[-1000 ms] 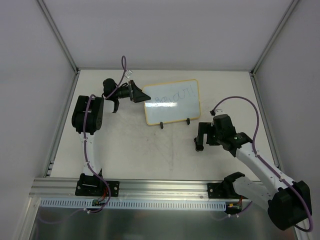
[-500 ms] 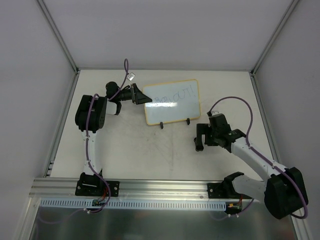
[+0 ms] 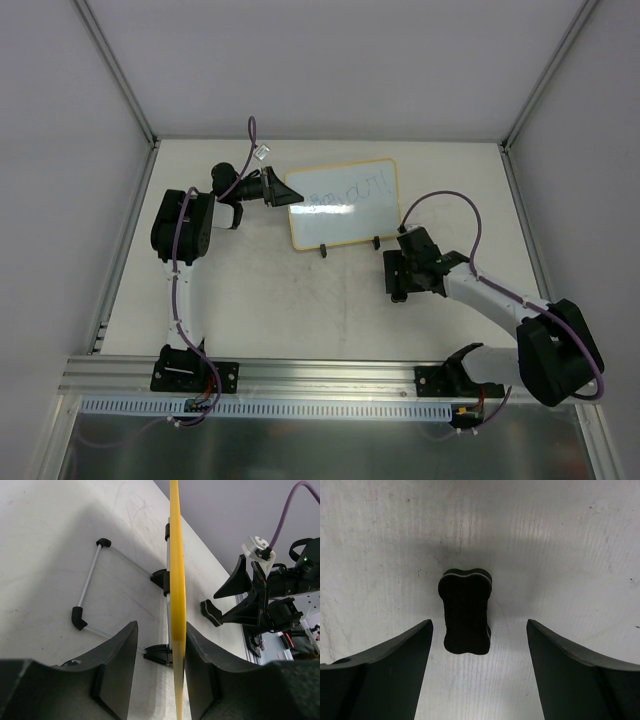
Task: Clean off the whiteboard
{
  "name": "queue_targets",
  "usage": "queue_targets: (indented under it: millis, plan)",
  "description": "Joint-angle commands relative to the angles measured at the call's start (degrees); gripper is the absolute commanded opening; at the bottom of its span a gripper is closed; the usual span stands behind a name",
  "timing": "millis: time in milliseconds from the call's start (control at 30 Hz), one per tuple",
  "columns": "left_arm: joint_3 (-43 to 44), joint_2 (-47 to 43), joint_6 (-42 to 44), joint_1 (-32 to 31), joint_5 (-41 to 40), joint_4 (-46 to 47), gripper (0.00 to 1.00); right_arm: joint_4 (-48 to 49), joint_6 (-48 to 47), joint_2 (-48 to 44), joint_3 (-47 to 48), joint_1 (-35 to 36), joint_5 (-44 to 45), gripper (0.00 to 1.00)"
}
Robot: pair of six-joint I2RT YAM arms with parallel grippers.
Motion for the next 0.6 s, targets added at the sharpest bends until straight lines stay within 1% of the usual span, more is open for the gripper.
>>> queue_targets:
  millis: [0,33,100,200,300,367,567]
  plan:
    - [1.55,0.40,-0.03,-0.29,2.36,10.77,0.38,1.79,1.40,0.22,2.23,1.55,4.55,0.78]
    - [1.64,0.57,-0.12,-0.29,2.36,10.94,0.37,2.05,1.66,0.39,2.14,1.64,4.82,0.75]
    - [1.73,0.66,-0.64,-0.29,2.36,11.38,0.35,2.23,1.75,0.66,2.23,1.64,5.26,0.75]
    - [1.99,1.01,-1.88,-0.29,2.54,12.70,0.35,2.49,1.75,1.89,2.58,1.73,5.26,0.71]
    - [1.73,1.19,-2.49,-0.29,2.71,13.41,0.31,3.19,1.75,3.38,2.84,1.73,5.26,0.66]
    - [1.64,1.19,-2.67,-0.29,2.89,13.32,0.29,3.63,1.84,4.08,3.02,1.82,5.35,0.66]
    - [1.29,1.01,-2.67,-0.29,3.15,14.02,0.25,4.60,1.66,6.19,4.07,2.43,5.52,0.65]
